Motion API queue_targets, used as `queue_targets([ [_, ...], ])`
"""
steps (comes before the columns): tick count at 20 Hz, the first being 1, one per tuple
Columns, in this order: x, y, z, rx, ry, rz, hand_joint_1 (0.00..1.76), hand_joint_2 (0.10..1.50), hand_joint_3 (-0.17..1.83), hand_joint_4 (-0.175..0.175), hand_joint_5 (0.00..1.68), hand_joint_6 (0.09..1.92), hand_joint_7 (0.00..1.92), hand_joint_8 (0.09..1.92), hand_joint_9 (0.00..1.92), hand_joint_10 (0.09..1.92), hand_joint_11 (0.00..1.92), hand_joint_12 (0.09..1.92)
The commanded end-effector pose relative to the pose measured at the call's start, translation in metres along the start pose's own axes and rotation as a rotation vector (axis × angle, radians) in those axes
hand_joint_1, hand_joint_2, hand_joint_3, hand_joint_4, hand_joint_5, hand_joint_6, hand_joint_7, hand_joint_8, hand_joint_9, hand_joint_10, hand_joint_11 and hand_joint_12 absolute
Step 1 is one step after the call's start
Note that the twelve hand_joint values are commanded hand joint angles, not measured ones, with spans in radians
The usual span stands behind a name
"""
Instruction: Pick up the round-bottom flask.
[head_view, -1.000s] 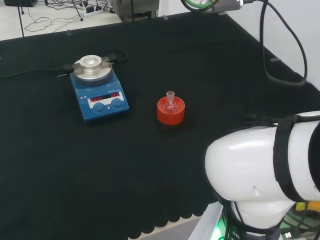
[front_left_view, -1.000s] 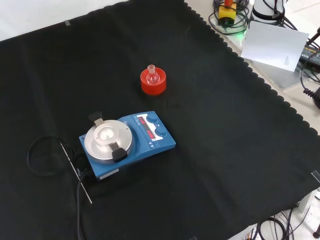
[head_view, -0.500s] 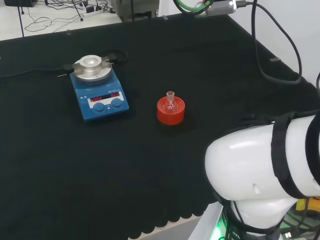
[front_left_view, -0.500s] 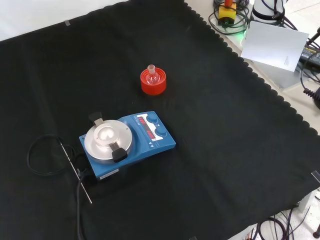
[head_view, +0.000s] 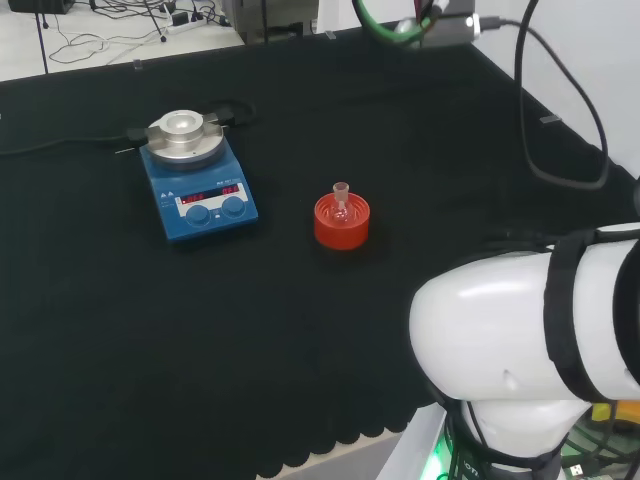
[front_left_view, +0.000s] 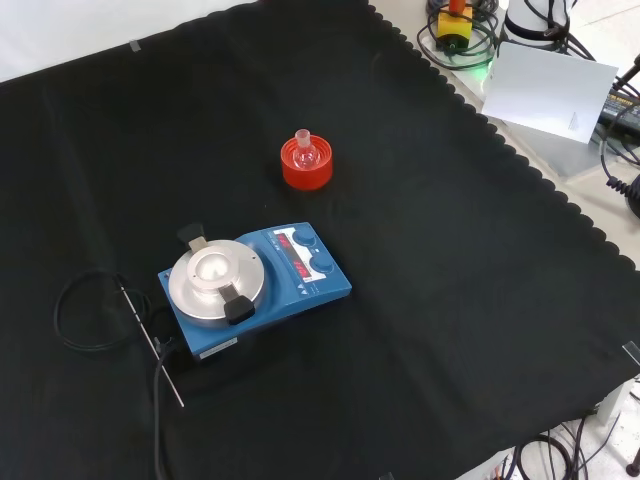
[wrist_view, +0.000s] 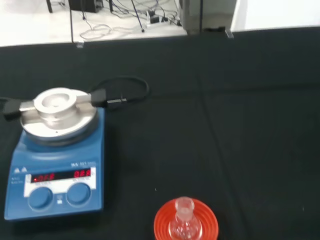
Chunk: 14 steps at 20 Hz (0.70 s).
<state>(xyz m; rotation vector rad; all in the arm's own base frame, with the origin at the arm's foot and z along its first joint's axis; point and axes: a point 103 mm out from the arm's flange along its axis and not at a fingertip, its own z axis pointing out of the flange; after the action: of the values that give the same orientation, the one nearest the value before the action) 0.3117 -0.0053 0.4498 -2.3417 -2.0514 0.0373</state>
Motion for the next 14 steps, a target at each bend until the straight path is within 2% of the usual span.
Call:
queue_targets([
  [1, -0.018, 0.012, 0.042, 0.037, 0.032, 0.056, 0.1, 1.32, 0.26, -0.035, 0.29, 0.41, 0.01, 0.54, 0.15, 0.7, 0.03, 1.4],
  [5, -0.03, 0.024, 0.071, 0.049, 0.059, 0.062, 0.13, 1.31, 0.24, -0.039, 0.3, 0.4, 0.02, 0.56, 0.17, 0.7, 0.03, 1.4],
  [14, -0.055, 0.06, 0.135, 0.045, 0.111, 0.065, 0.45, 1.14, 0.2, -0.055, 0.38, 0.34, 0.1, 0.61, 0.29, 0.72, 0.1, 1.4],
])
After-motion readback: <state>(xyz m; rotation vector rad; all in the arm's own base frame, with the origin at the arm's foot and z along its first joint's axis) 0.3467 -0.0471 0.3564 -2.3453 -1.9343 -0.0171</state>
